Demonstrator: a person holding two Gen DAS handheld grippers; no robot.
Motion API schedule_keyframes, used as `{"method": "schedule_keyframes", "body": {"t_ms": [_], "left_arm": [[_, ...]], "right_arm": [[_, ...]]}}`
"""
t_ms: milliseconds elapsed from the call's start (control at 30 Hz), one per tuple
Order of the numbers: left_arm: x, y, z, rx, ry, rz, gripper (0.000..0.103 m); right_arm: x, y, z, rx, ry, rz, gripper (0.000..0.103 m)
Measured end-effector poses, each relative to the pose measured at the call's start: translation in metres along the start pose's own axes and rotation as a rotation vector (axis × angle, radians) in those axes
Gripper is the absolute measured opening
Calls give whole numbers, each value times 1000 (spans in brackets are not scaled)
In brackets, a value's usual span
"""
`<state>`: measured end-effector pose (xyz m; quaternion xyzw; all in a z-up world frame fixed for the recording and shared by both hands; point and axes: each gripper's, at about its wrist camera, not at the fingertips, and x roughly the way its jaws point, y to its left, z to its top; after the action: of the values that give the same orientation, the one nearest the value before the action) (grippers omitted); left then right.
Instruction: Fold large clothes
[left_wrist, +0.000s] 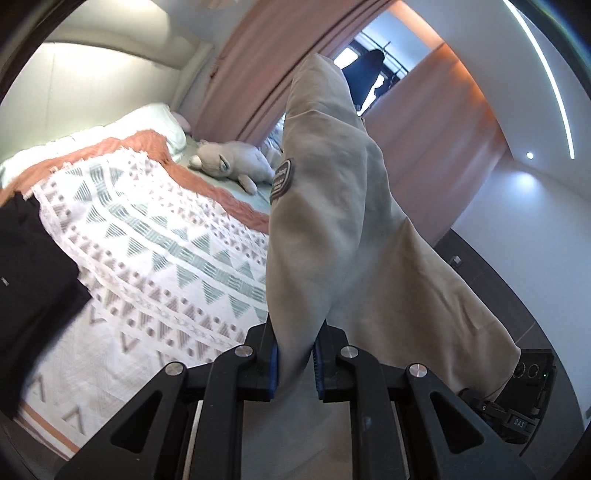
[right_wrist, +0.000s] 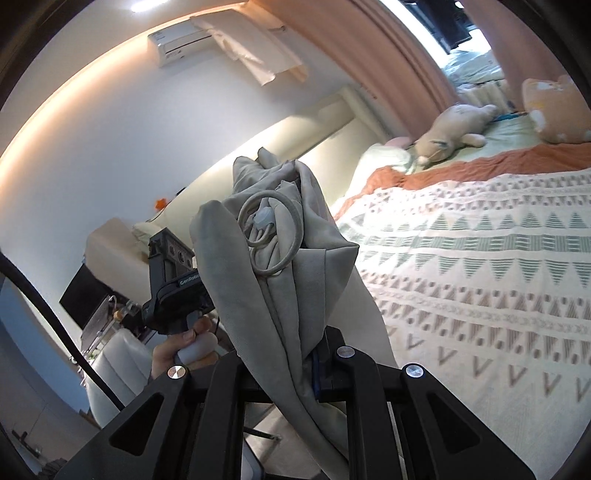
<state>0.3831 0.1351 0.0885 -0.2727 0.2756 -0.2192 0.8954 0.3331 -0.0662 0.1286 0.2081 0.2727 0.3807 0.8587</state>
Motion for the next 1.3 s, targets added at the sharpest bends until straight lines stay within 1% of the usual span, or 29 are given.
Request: {"method": "schedule_keyframes", "body": {"t_ms": [67, 167, 233, 333, 500, 667, 933, 1033, 1133, 1200, 1300], "left_arm": [[-17, 15, 9, 17, -26, 27, 16], [-40, 41, 24, 10, -48, 61, 16], [-57, 60, 35, 19, -64, 82, 16], [-89, 86, 52, 48, -112, 118, 16], [-145, 131, 79, 32, -158, 194, 16], [-184, 176, 104, 16, -193, 301, 16], [-243, 234, 129, -17, -248, 469, 15], [-257, 246, 141, -8, -257, 532, 15], [-261, 259, 149, 1, -254, 584, 15], [-257, 266, 152, 23, -237, 620, 15], [-240, 279, 159, 29, -208, 643, 15]], "right_arm": [[26, -1, 9, -2, 21, 28, 9], [61, 1, 19, -19, 55, 61, 9], [86, 7, 26, -33, 74, 86, 9], [121, 17, 37, -61, 93, 148, 9], [183, 35, 52, -96, 140, 221, 9], [243, 49, 56, -104, 187, 293, 9], [328, 93, 40, -101, 290, 412, 9], [357, 104, 38, -94, 317, 452, 9], [385, 107, 34, -74, 332, 483, 9], [401, 101, 34, -54, 345, 497, 9], [415, 85, 34, -21, 358, 511, 9]]}}
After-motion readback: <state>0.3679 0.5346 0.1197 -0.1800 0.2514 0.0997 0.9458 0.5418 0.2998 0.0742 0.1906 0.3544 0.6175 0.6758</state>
